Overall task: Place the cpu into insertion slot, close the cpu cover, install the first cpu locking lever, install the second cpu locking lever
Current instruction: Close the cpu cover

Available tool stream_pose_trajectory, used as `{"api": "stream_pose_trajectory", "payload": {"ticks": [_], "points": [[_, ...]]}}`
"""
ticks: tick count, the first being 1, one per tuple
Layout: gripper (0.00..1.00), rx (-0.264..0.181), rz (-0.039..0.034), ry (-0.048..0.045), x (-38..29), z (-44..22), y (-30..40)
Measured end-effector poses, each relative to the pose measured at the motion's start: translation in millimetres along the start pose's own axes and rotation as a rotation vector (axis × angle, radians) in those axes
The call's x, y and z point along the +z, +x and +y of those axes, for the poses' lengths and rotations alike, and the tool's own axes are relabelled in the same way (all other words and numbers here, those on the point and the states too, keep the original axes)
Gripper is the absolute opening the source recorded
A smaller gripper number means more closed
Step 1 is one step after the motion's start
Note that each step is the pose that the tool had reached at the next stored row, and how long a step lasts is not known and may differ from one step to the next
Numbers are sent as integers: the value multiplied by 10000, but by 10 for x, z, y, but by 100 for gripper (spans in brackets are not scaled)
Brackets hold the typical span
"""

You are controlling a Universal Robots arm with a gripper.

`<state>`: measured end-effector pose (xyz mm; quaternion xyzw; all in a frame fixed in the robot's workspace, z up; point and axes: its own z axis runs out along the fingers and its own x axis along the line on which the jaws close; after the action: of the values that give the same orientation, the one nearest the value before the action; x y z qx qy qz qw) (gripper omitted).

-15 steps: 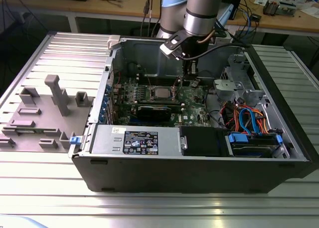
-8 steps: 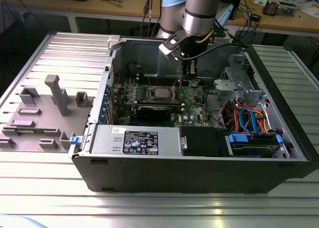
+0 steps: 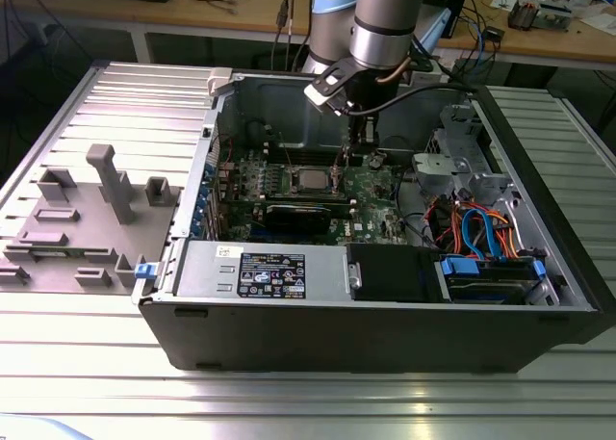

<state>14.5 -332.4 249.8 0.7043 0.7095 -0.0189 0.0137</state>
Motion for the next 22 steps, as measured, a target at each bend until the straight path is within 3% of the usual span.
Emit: {"api": "stream_pose_trajectory", "payload": {"ticks": [22], "points": [[11, 0, 0, 0, 0, -61, 1]]}}
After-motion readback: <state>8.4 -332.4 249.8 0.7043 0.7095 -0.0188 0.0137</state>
